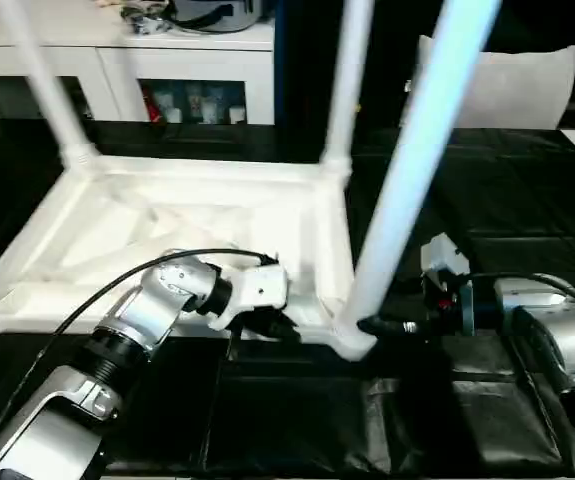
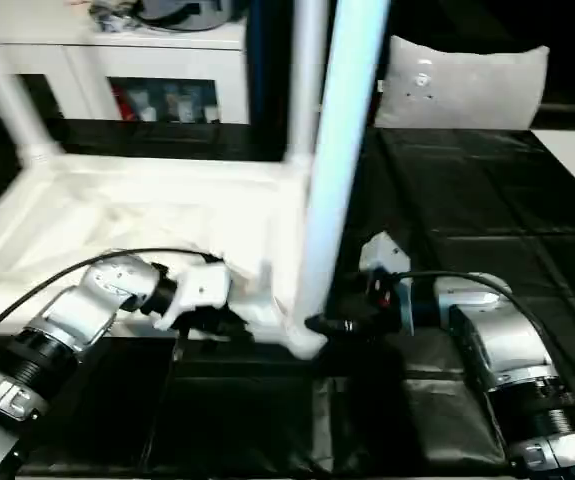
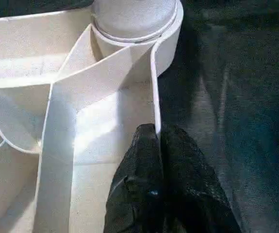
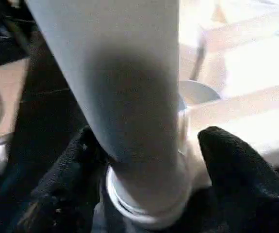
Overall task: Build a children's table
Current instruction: Rotate leg to tighten
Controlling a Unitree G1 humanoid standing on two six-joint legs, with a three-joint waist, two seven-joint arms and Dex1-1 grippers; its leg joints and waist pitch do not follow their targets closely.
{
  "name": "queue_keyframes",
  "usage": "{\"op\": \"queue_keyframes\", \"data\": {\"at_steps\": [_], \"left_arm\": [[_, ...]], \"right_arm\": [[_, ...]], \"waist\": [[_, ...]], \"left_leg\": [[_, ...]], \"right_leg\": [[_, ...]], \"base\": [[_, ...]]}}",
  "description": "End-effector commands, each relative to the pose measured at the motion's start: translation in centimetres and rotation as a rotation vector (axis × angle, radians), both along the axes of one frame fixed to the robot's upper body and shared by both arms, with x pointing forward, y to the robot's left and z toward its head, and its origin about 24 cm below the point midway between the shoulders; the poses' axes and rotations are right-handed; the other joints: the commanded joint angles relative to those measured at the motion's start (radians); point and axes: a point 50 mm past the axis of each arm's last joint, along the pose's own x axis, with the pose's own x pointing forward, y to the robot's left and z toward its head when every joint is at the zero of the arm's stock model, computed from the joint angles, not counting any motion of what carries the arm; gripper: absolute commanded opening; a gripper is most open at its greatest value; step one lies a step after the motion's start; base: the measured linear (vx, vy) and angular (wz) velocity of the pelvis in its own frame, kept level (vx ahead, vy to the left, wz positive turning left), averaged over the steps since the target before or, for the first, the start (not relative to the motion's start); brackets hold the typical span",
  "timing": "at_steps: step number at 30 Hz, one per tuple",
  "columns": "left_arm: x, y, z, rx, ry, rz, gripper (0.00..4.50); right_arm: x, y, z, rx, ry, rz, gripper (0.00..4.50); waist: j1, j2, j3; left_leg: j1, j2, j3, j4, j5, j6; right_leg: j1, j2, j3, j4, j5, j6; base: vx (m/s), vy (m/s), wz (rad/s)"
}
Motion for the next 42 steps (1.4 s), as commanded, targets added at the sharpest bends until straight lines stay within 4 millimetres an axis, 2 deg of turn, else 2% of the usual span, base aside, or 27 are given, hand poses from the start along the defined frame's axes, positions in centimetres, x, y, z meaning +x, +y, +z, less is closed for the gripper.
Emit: {"op": "queue_keyframes", "data": {"at_steps": [1, 8, 9, 14, 16, 17, 19, 20, 21, 22, 23, 24, 25, 26, 27, 28, 29, 30, 31, 32, 33, 36, 38, 39, 40, 42], "left_arm": [[-0.2, -1.2, 0.7, 0.017, -0.034, -0.1, 0.0], [-0.2, -1.1, 0.6, 0.015, -0.034, -0.107, 0.0], [-0.2, -1.0, 0.5, 0.011, -0.026, -0.096, 0.0], [-0.1, -0.9, 0.4, -0.015, 0.009, -0.033, 0.0], [0.1, -0.9, 0.3, -0.028, 0.028, 0.02, 0.0], [0.1, -0.9, 0.3, -0.028, 0.028, 0.02, 0.0], [0.8, -1.2, 0.5, -0.05, 0.039, 0.155, 0.0], [1.1, -1.4, 0.5, -0.055, 0.036, 0.205, 0.0], [1.6, -1.7, 0.5, -0.068, 0.032, 0.291, 0.0], [1.7, -1.8, 0.5, -0.074, 0.031, 0.32, 0.0], [2.3, -2.5, 0.6, -0.097, 0.028, 0.424, 0.0], [2.6, -2.7, 0.6, -0.103, 0.027, 0.458, 0.0], [2.7, -2.8, 0.6, -0.107, 0.028, 0.479, 0.0], [2.9, -3.2, 0.7, -0.12, 0.029, 0.517, 0.0], [3.0, -3.5, 0.8, -0.129, 0.031, 0.542, 0.0], [3.3, -3.9, 0.9, -0.149, 0.03, 0.587, 0.0], [3.5, -4.4, 1.1, -0.167, 0.026, 0.618, 0.0], [3.5, -4.4, 1.1, -0.168, 0.026, 0.619, 0.0], [3.7, -4.9, 1.3, -0.183, 0.019, 0.646, 0.0], [3.7, -4.9, 1.3, -0.183, 0.018, 0.646, 0.0], [3.7, -5.0, 1.3, -0.178, 0.007, 0.645, 0.0], [3.6, -4.8, 1.3, -0.161, -0.022, 0.613, 0.0], [3.5, -4.6, 1.3, -0.157, -0.029, 0.596, 0.0], [3.4, -4.3, 1.2, -0.152, -0.032, 0.582, 0.0], [3.4, -4.2, 1.2, -0.151, -0.032, 0.58, 0.0], [3.3, -3.9, 1.0, -0.145, -0.043, 0.556, 0.0]], "right_arm": [[-0.2, 0.2, 0.5, 0.006, 0.0, 0.04, 2.88], [-0.5, 0.2, 0.4, 0.017, 0.034, 0.068, 2.45], [-0.6, 0.3, 0.3, 0.025, 0.048, 0.072, 2.28], [-0.7, 0.7, 0.2, 0.068, 0.076, 0.047, 2.06], [-0.3, 1.2, 0.2, 0.089, 0.092, -0.023, 2.04], [-0.3, 1.2, 0.2, 0.089, 0.092, -0.023, 2.02], [1.3, 2.5, -0.2, 0.065, 0.059, -0.221, 2.02], [1.9, 2.9, -0.3, 0.05, 0.052, -0.288, 2.02], [2.9, 3.5, -0.6, 0.021, 0.053, -0.403, 2.02], [3.2, 3.7, -0.8, 0.01, 0.054, -0.441, 2.01], [4.3, 4.1, -1.0, -0.017, 0.051, -0.583, 2.0], [4.6, 4.2, -1.0, -0.025, 0.048, -0.626, 2.0], [4.8, 4.3, -1.0, -0.031, 0.047, -0.652, 2.0], [5.1, 4.5, -1.1, -0.027, 0.056, -0.692, 2.0], [5.3, 4.7, -1.1, -0.024, 0.064, -0.718, 2.0], [5.6, 4.9, -1.1, -0.029, 0.044, -0.74, 2.0], [5.8, 5.1, -1.1, -0.02, 0.018, -0.75, 2.0], [5.8, 5.1, -1.1, -0.02, 0.016, -0.75, 2.33], [6.0, 5.3, -1.1, -0.016, -0.019, -0.77, 2.52], [6.0, 5.3, -1.1, -0.016, -0.02, -0.772, 2.52], [6.0, 5.3, -1.0, -0.006, -0.025, -0.778, 2.67], [5.8, 5.1, -0.7, 0.011, -0.045, -0.754, 2.99], [5.7, 4.8, -0.6, 0.02, -0.053, -0.748, 3.13], [5.5, 4.4, -0.4, 0.03, -0.069, -0.728, 3.13], [5.5, 4.3, -0.4, 0.031, -0.075, -0.72, 3.41], [5.1, 3.5, -0.4, 0.026, -0.085, -0.678, 3.5]], "waist": [[-0.005, -0.011, -0.073], [-0.004, -0.012, -0.074], [-0.003, -0.012, -0.074], [0.002, -0.013, -0.074], [0.0, -0.012, -0.072], [-0.001, -0.014, -0.068], [-0.007, -0.015, -0.065], [-0.02, -0.015, -0.063], [-0.037, -0.015, -0.059], [-0.046, -0.015, -0.059], [-0.063, -0.011, -0.06], [-0.082, -0.007, -0.059], [-0.089, -0.003, -0.063], [-0.104, -0.001, -0.065], [-0.109, -0.002, -0.067], [-0.113, -0.003, -0.068], [-0.116, -0.005, -0.067], [-0.116, -0.008, -0.068], [-0.113, -0.008, -0.07], [-0.113, -0.008, -0.07], [-0.108, -0.007, -0.074], [-0.102, -0.007, -0.078], [-0.097, -0.004, -0.079], [-0.088, -0.003, -0.083], [-0.082, -0.006, -0.084], [-0.074, -0.005, -0.081]], "left_leg": [[0.003, 0.048, -0.008, -0.071, -0.151, 0.07], [0.0, 0.045, -0.008, -0.07, -0.139, 0.067], [0.0, 0.045, -0.008, -0.069, -0.134, 0.067], [0.001, 0.045, -0.008, -0.069, -0.126, 0.068], [0.0, 0.044, -0.007, -0.071, -0.133, 0.062], [-0.002, 0.04, -0.007, -0.07, -0.149, 0.056], [0.003, 0.033, -0.007, -0.069, -0.174, 0.038], [0.003, 0.031, -0.01, -0.069, -0.184, 0.021], [0.001, 0.025, -0.012, -0.067, -0.204, 0.004], [0.001, 0.021, -0.013, -0.064, -0.215, -0.002], [0.003, 0.017, -0.017, -0.057, -0.241, -0.009], [0.005, 0.019, -0.02, -0.054, -0.267, -0.006], [0.005, 0.022, -0.023, -0.055, -0.273, -0.003], [-0.003, 0.033, -0.028, -0.061, -0.283, 0.006], [-0.008, 0.038, -0.031, -0.067, -0.291, 0.013], [-0.005, 0.039, -0.029, -0.067, -0.294, 0.016], [-0.003, 0.032, -0.024, -0.063, -0.284, 0.021], [0.0, 0.026, -0.02, -0.06, -0.266, 0.028], [-0.006, 0.027, -0.019, -0.062, -0.236, 0.038], [-0.006, 0.027, -0.019, -0.062, -0.236, 0.038], [-0.006, 0.031, -0.018, -0.064, -0.198, 0.05], [-0.011, 0.035, -0.016, -0.063, -0.137, 0.071], [-0.011, 0.034, -0.014, -0.062, -0.124, 0.079], [-0.014, 0.035, -0.013, -0.061, -0.079, 0.092], [-0.012, 0.035, -0.009, -0.059, -0.061, 0.099], [-0.014, 0.032, -0.007, -0.058, -0.071, 0.105]], "right_leg": [[0.062, -0.063, 0.066, -0.059, -0.357, -0.127], [0.063, -0.062, 0.065, -0.06, -0.367, -0.113], [0.064, -0.062, 0.065, -0.06, -0.366, -0.112], [0.062, -0.061, 0.066, -0.059, -0.364, -0.113], [0.063, -0.061, 0.065, -0.062, -0.387, -0.108], [0.062, -0.062, 0.062, -0.07, -0.434, -0.09], [0.058, -0.062, 0.058, -0.081, -0.511, -0.058], [0.055, -0.06, 0.053, -0.085, -0.543, -0.043], [0.055, -0.056, 0.042, -0.094, -0.593, -0.017], [0.054, -0.055, 0.035, -0.1, -0.618, -0.003], [0.055, -0.056, 0.022, -0.11, -0.653, 0.02], [0.055, -0.055, 0.01, -0.121, -0.659, 0.033], [0.06, -0.058, 0.007, -0.122, -0.638, 0.032], [0.067, -0.059, 0.006, -0.117, -0.583, 0.022], [0.074, -0.059, 0.006, -0.114, -0.538, 0.02], [0.07, -0.06, 0.01, -0.113, -0.524, 0.012], [0.064, -0.061, 0.014, -0.113, -0.509, -0.008], [0.062, -0.063, 0.017, -0.112, -0.51, -0.02], [0.066, -0.063, 0.022, -0.105, -0.485, -0.033], [0.066, -0.063, 0.022, -0.105, -0.485, -0.033], [0.066, -0.062, 0.03, -0.095, -0.43, -0.059], [0.068, -0.059, 0.043, -0.075, -0.33, -0.105], [0.068, -0.06, 0.046, -0.071, -0.316, -0.114], [0.072, -0.06, 0.05, -0.06, -0.264, -0.131], [0.068, -0.059, 0.053, -0.055, -0.227, -0.144], [0.07, -0.059, 0.054, -0.055, -0.231, -0.149]], "base": [[0.0, 0.0, 0.0], [0.0, 0.0, 0.0], [0.0, 0.0, 0.0], [0.0, 0.0, 0.0], [0.0, 0.0, 0.0], [0.0, 0.0, 0.0], [0.0, 0.0, 0.0], [0.0, 0.0, 0.0], [0.0, 0.0, 0.0], [0.0, 0.0, 0.0], [0.0, 0.0, 0.0], [0.0, 0.0, 0.0], [0.0, 0.0, 0.0], [0.0, 0.0, 0.0], [0.0, 0.0, 0.0], [0.0, 0.0, 0.0], [0.0, 0.0, 0.0], [0.0, 0.0, 0.0], [0.0, 0.0, 0.0], [0.0, 0.0, 0.0], [0.0, 0.0, 0.0], [0.0, 0.0, 0.0], [0.0, 0.0, 0.0], [0.0, 0.0, 0.0], [0.0, 0.0, 0.0], [0.0, 0.0, 0.0]]}}
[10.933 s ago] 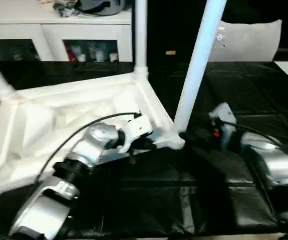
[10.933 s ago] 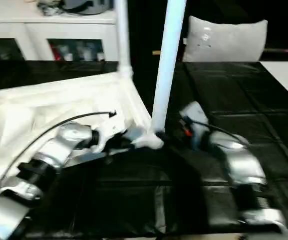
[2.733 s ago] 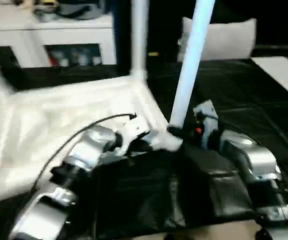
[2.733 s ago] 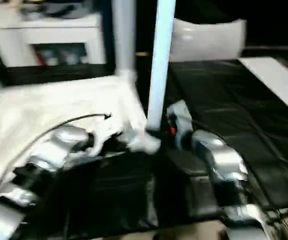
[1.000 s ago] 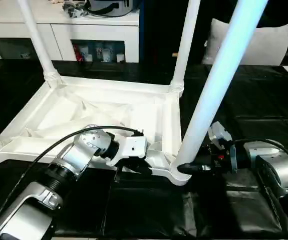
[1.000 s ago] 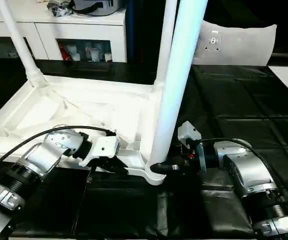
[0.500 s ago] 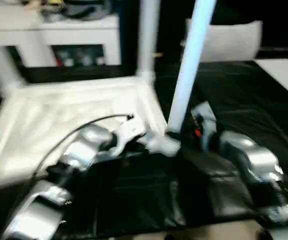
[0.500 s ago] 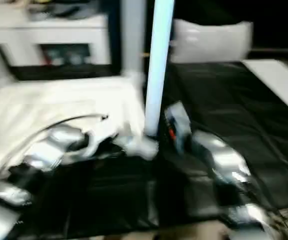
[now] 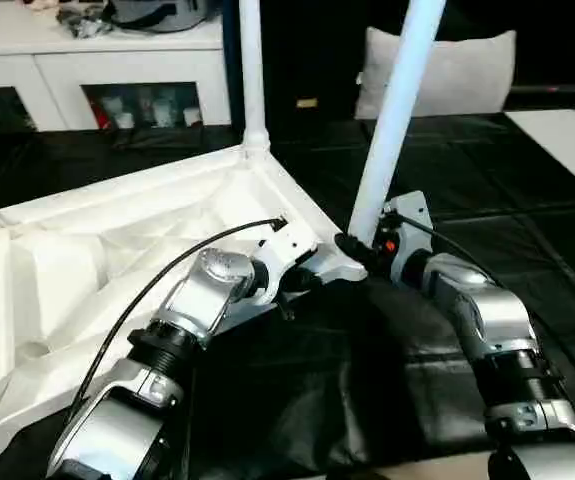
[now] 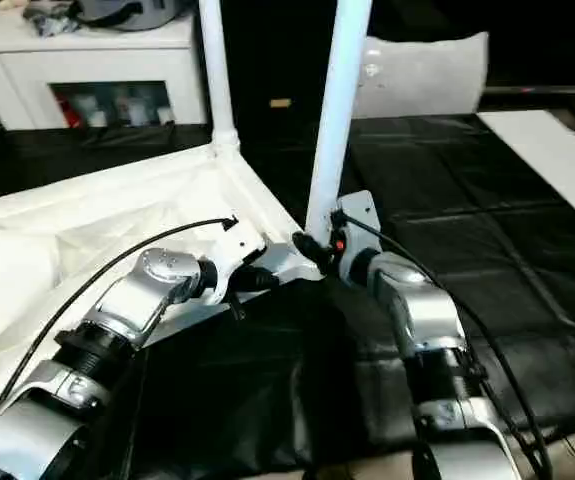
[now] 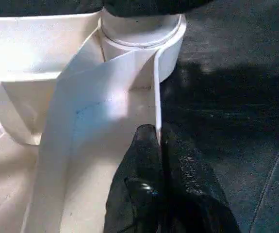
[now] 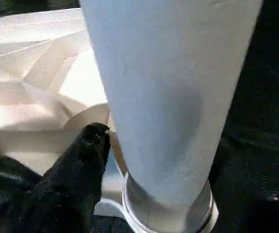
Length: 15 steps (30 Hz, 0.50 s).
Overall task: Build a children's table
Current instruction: Rotate leg to tighten
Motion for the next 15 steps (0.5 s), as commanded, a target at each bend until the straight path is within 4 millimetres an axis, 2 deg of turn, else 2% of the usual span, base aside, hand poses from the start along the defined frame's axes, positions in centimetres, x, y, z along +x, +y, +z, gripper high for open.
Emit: {"op": "queue_keyframes", "data": {"at_steps": [1, 4, 7, 9, 13, 14, 15], "left_arm": [[0.1, 0.0, 1.0, -0.008, -0.063, -0.065, 0.0], [-0.2, 0.4, 0.8, -0.001, -0.063, -0.125, 0.0], [-0.6, 0.9, 0.7, 0.008, -0.061, -0.211, 0.0], [-0.7, 1.2, 0.6, 0.014, -0.065, -0.258, 0.0], [-1.5, 2.1, 0.6, 0.042, -0.045, -0.416, 0.0], [-1.7, 2.2, 0.6, 0.055, -0.046, -0.439, 0.0], [-1.9, 2.6, 0.6, 0.092, -0.056, -0.501, 0.0]], "right_arm": [[-0.6, -0.3, 0.2, -0.005, -0.02, 0.081, 3.54], [-1.1, -1.5, 0.3, -0.023, -0.034, 0.138, 3.85], [-1.8, -2.8, 0.8, -0.039, -0.05, 0.223, 3.98], [-2.2, -3.5, 1.0, -0.07, -0.05, 0.277, 4.31], [-3.2, -4.7, 1.2, -0.135, -0.033, 0.435, 4.31], [-3.4, -4.7, 1.3, -0.132, -0.029, 0.463, 4.09], [-3.8, -4.9, 1.5, -0.117, -0.015, 0.536, 4.09]], "waist": [[0.015, -0.005, -0.083], [0.023, -0.003, -0.081], [0.028, -0.003, -0.077], [0.032, -0.001, -0.076], [0.048, -0.001, -0.072], [0.05, 0.0, -0.071], [0.051, -0.003, -0.072]], "left_leg": [[-0.005, 0.026, -0.006, -0.056, -0.071, 0.102], [-0.005, 0.028, -0.006, -0.057, -0.07, 0.104], [-0.001, 0.032, -0.007, -0.061, -0.107, 0.094], [0.005, 0.031, -0.005, -0.061, -0.139, 0.082], [0.013, 0.036, -0.003, -0.065, -0.176, 0.073], [0.015, 0.037, -0.003, -0.066, -0.185, 0.072], [0.014, 0.037, -0.003, -0.065, -0.187, 0.07]], "right_leg": [[0.079, -0.06, 0.065, -0.051, -0.238, -0.135], [0.077, -0.059, 0.064, -0.052, -0.248, -0.127], [0.075, -0.057, 0.065, -0.056, -0.281, -0.12], [0.072, -0.058, 0.065, -0.062, -0.318, -0.117], [0.067, -0.056, 0.068, -0.066, -0.348, -0.111], [0.066, -0.057, 0.067, -0.067, -0.355, -0.112], [0.069, -0.058, 0.067, -0.066, -0.36, -0.11]], "base": [[0.0, 0.0, 0.0], [0.0, 0.0, 0.0], [0.0, 0.0, 0.0], [0.0, 0.0, 0.0], [0.0, 0.0, 0.0], [0.0, 0.0, 0.0], [0.0, 0.0, 0.0]]}}
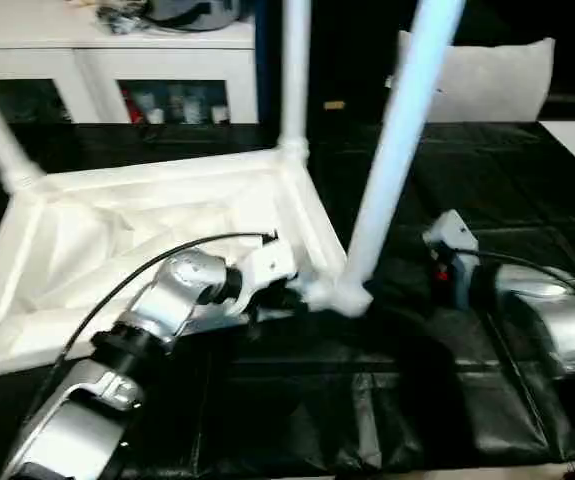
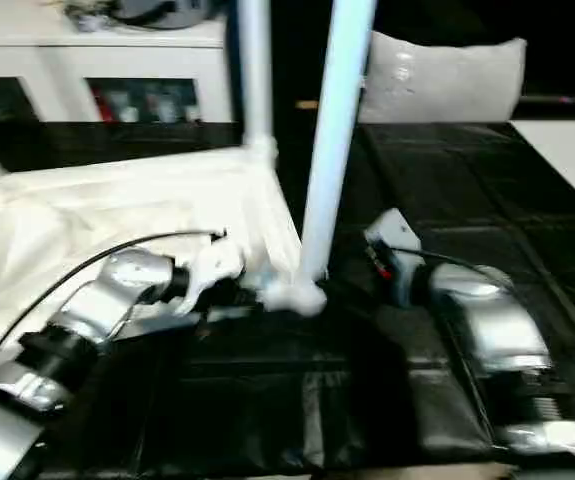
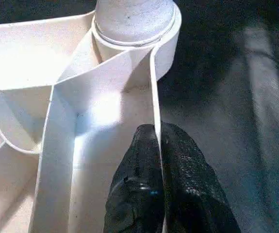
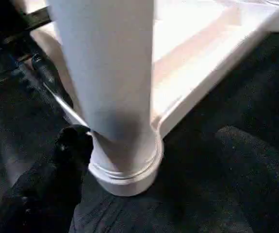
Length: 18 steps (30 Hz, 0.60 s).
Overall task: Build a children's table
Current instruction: Rotate leg to tighten
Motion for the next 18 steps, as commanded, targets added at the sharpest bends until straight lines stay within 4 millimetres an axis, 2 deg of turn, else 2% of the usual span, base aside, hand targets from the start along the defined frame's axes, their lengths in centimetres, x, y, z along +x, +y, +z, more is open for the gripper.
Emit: {"op": "queue_keyframes", "data": {"at_steps": [1, 3, 6, 7, 8, 9, 18], "left_arm": [[-0.5, -0.7, 0.6, 0.025, -0.035, -0.148, 0.0], [-0.7, -0.4, 0.7, 0.043, -0.029, -0.199, 0.0], [-1.1, 0.0, 0.9, 0.064, -0.022, -0.269, 0.0], [-1.2, -0.1, 1.0, 0.067, -0.021, -0.29, 0.0], [-1.2, -0.1, 1.0, 0.069, -0.021, -0.298, 0.0], [-1.4, -0.2, 1.1, 0.07, -0.02, -0.326, 0.0], [-1.6, -0.9, 1.1, 0.054, -0.019, -0.369, 0.0]], "right_arm": [[-0.6, 0.1, 0.4, 0.013, 0.013, 0.105, 3.98], [-1.0, 0.1, 0.4, 0.014, 0.036, 0.161, 3.82], [-1.5, 0.3, 0.2, 0.015, 0.076, 0.231, 3.57], [-1.7, 0.5, 0.2, 0.022, 0.08, 0.253, 3.48], [-1.7, 0.6, 0.2, 0.026, 0.082, 0.262, 3.39], [-1.9, 0.9, 0.1, 0.045, 0.099, 0.287, 3.39], [-2.5, 1.8, -0.6, 0.108, 0.161, 0.348, 2.61]], "waist": [[0.0, -0.003, -0.075], [0.005, -0.003, -0.074], [0.012, -0.002, -0.074], [0.012, -0.013, -0.075], [0.014, -0.008, -0.074], [0.014, -0.01, -0.075], [0.016, -0.007, -0.075]], "left_leg": [[0.004, 0.034, -0.006, -0.067, -0.183, 0.08], [0.001, 0.039, -0.006, -0.068, -0.164, 0.082], [0.004, 0.041, -0.006, -0.068, -0.162, 0.076], [0.005, 0.041, -0.005, -0.069, -0.161, 0.077], [0.003, 0.042, -0.007, -0.069, -0.159, 0.075], [0.002, 0.041, -0.006, -0.069, -0.155, 0.074], [0.002, 0.039, -0.006, -0.068, -0.147, 0.066]], "right_leg": [[0.068, -0.06, 0.062, -0.067, -0.36, -0.11], [0.068, -0.059, 0.064, -0.064, -0.352, -0.112], [0.066, -0.061, 0.066, -0.062, -0.35, -0.118], [0.066, -0.061, 0.066, -0.063, -0.352, -0.118], [0.067, -0.062, 0.066, -0.059, -0.353, -0.122], [0.067, -0.062, 0.066, -0.059, -0.353, -0.119], [0.067, -0.062, 0.065, -0.064, -0.373, -0.105]], "base": [[0.0, 0.0, 0.0], [0.0, 0.0, 0.0], [0.0, 0.0, 0.0], [0.0, 0.0, 0.0], [0.0, 0.0, 0.0], [0.0, 0.0, 0.0], [0.0, 0.0, 0.0]]}}
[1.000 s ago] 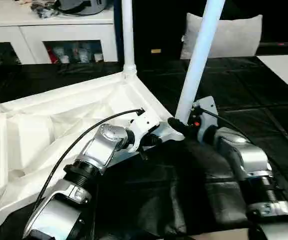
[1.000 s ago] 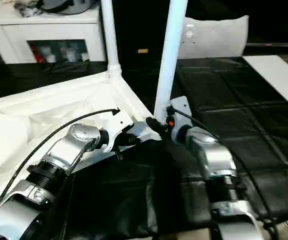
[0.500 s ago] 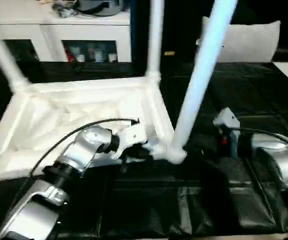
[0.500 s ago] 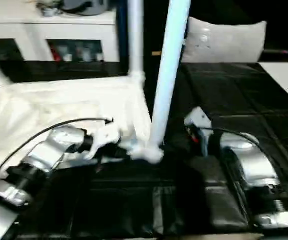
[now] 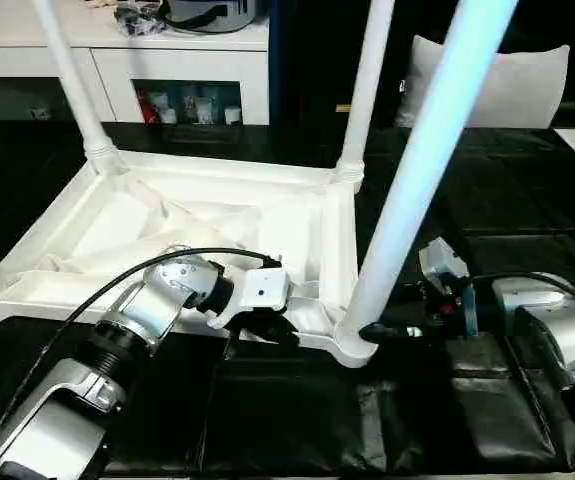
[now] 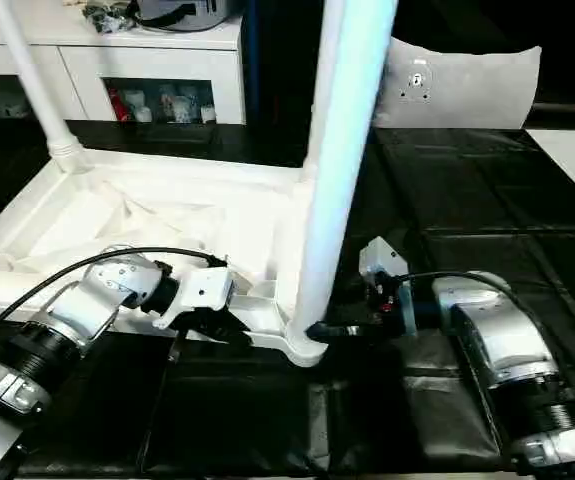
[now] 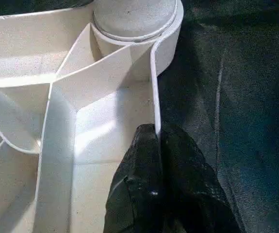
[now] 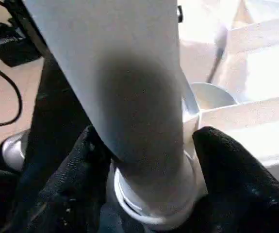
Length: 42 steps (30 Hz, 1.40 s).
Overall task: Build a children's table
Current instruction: Rotate leg to tighten
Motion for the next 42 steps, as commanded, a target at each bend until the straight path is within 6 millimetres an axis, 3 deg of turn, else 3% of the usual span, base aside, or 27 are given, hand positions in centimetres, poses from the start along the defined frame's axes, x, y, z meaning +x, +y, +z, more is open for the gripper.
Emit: {"op": "queue_keyframes", "data": {"at_steps": [1, 4, 10, 13, 15, 17, 20, 24, 26, 27, 28, 32, 36, 39, 40, 41, 42], "left_arm": [[-0.2, -1.2, 0.8, -0.005, -0.031, -0.095, 0.0], [-0.2, -1.2, 0.8, -0.003, -0.032, -0.094, 0.0], [0.0, -0.9, 0.6, -0.028, -0.005, -0.021, 0.0], [0.8, -1.6, 0.6, -0.057, 0.013, 0.129, 0.0], [1.2, -2.1, 0.7, -0.082, 0.013, 0.204, 0.0], [1.9, -3.0, 0.8, -0.12, 0.006, 0.304, 0.0], [2.4, -4.1, 0.8, -0.15, 0.009, 0.404, 0.0], [3.7, -6.4, 1.1, -0.215, 0.006, 0.636, 0.0], [3.9, -6.9, 1.0, -0.219, -0.006, 0.665, 0.0], [3.9, -7.1, 1.0, -0.221, -0.015, 0.674, 0.0], [3.9, -7.3, 1.0, -0.221, -0.026, 0.669, 0.0], [3.7, -7.2, 0.9, -0.212, -0.06, 0.63, 0.0], [3.7, -6.1, 0.4, -0.164, -0.129, 0.585, 0.0], [3.5, -5.4, 0.3, -0.169, -0.178, 0.531, 0.0], [3.6, -5.2, 0.3, -0.179, -0.187, 0.529, 0.0], [3.6, -5.1, 0.4, -0.2, -0.183, 0.535, 0.0], [3.4, -5.1, 0.5, -0.212, -0.167, 0.525, 0.43]], "right_arm": [[-0.2, 0.1, -0.1, 0.006, 0.014, 0.018, 2.55], [-0.3, 0.1, -0.1, 0.012, 0.019, 0.019, 2.22], [-0.7, 0.6, 0.2, 0.083, 0.055, 0.013, 2.04], [0.2, 1.9, -0.1, 0.091, 0.048, -0.137, 2.02], [0.9, 2.4, -0.5, 0.058, 0.021, -0.227, 2.02], [2.2, 2.9, -1.0, 0.018, 0.008, -0.386, 2.01], [3.0, 3.9, -1.2, 0.021, 0.036, -0.498, 2.0], [5.0, 4.9, -2.2, -0.025, 0.086, -0.798, 1.99], [5.3, 5.2, -2.3, -0.009, 0.093, -0.852, 1.99], [5.5, 5.4, -2.3, 0.0, 0.088, -0.878, 1.99], [5.6, 5.3, -2.2, 0.016, 0.085, -0.887, 2.33], [5.5, 4.9, -2.0, 0.034, 0.069, -0.913, 2.7], [4.9, 3.6, -1.7, 0.031, 0.011, -0.913, 3.11], [3.7, 2.1, -1.2, 0.026, -0.036, -0.892, 3.26], [3.3, 1.7, -1.2, 0.024, -0.028, -0.886, 3.36], [2.6, 1.0, -1.2, 0.008, -0.039, -0.871, 3.47], [2.3, 0.6, -1.2, -0.007, -0.052, -0.867, 3.6]], "waist": [[-0.003, -0.007, -0.075], [-0.003, -0.009, -0.075], [0.001, -0.01, -0.076], [-0.003, -0.008, -0.071], [-0.014, -0.011, -0.065], [-0.022, -0.011, -0.064], [-0.05, -0.01, -0.065], [-0.087, -0.01, -0.068], [-0.091, -0.009, -0.072], [-0.095, -0.009, -0.074], [-0.095, -0.009, -0.076], [-0.087, -0.01, -0.078], [-0.068, -0.008, -0.082], [-0.055, -0.005, -0.083], [-0.051, 0.0, -0.081], [-0.047, -0.003, -0.079], [-0.043, -0.004, -0.08]], "left_leg": [[0.002, 0.039, -0.006, -0.069, -0.147, 0.066], [0.001, 0.038, -0.006, -0.07, -0.148, 0.064], [0.001, 0.039, -0.006, -0.069, -0.136, 0.066], [0.0, 0.038, -0.007, -0.072, -0.138, 0.051], [0.006, 0.023, -0.005, -0.068, -0.185, 0.029], [0.003, 0.02, -0.006, -0.066, -0.186, 0.023], [-0.001, 0.015, -0.012, -0.061, -0.22, 0.019], [-0.002, 0.008, -0.012, -0.053, -0.228, 0.027], [0.0, 0.008, -0.013, -0.053, -0.221, 0.038], [-0.008, 0.012, -0.015, -0.058, -0.203, 0.048], [-0.008, 0.015, -0.015, -0.06, -0.191, 0.056], [-0.011, 0.021, -0.013, -0.066, -0.14, 0.083], [-0.008, 0.027, -0.01, -0.067, -0.086, 0.095], [-0.009, 0.029, -0.01, -0.067, -0.071, 0.1], [-0.009, 0.029, -0.01, -0.068, -0.072, 0.1], [-0.008, 0.03, -0.009, -0.069, -0.078, 0.103], [-0.006, 0.031, -0.009, -0.07, -0.09, 0.102]], "right_leg": [[0.065, -0.062, 0.064, -0.064, -0.372, -0.106], [0.065, -0.061, 0.064, -0.064, -0.376, -0.101], [0.065, -0.062, 0.064, -0.064, -0.38, -0.093], [0.063, -0.061, 0.062, -0.066, -0.398, -0.09], [0.06, -0.062, 0.049, -0.091, -0.526, -0.041], [0.06, -0.058, 0.044, -0.096, -0.557, -0.014], [0.064, -0.055, 0.024, -0.112, -0.591, 0.028], [0.061, -0.052, 0.014, -0.12, -0.579, 0.03], [0.063, -0.054, 0.012, -0.122, -0.567, 0.029], [0.068, -0.054, 0.016, -0.115, -0.526, 0.02], [0.068, -0.055, 0.021, -0.11, -0.49, 0.007], [0.07, -0.057, 0.038, -0.091, -0.408, -0.045], [0.071, -0.059, 0.05, -0.073, -0.323, -0.083], [0.074, -0.06, 0.054, -0.065, -0.284, -0.093], [0.074, -0.06, 0.054, -0.067, -0.284, -0.091], [0.076, -0.057, 0.056, -0.069, -0.28, -0.084], [0.073, -0.059, 0.057, -0.069, -0.29, -0.084]], "base": [[0.0, 0.0, 0.0], [0.0, 0.0, 0.0], [0.0, 0.0, 0.0], [0.0, 0.0, 0.0], [0.0, 0.0, 0.0], [0.0, 0.0, 0.0], [0.0, 0.0, 0.0], [0.0, 0.0, 0.0], [0.0, 0.0, 0.0], [0.0, 0.0, 0.0], [0.0, 0.0, 0.0], [0.0, 0.0, 0.0], [0.0, 0.0, 0.0], [0.0, 0.0, 0.0], [0.0, 0.0, 0.0], [0.0, 0.0, 0.0], [0.0, 0.0, 0.0]]}}
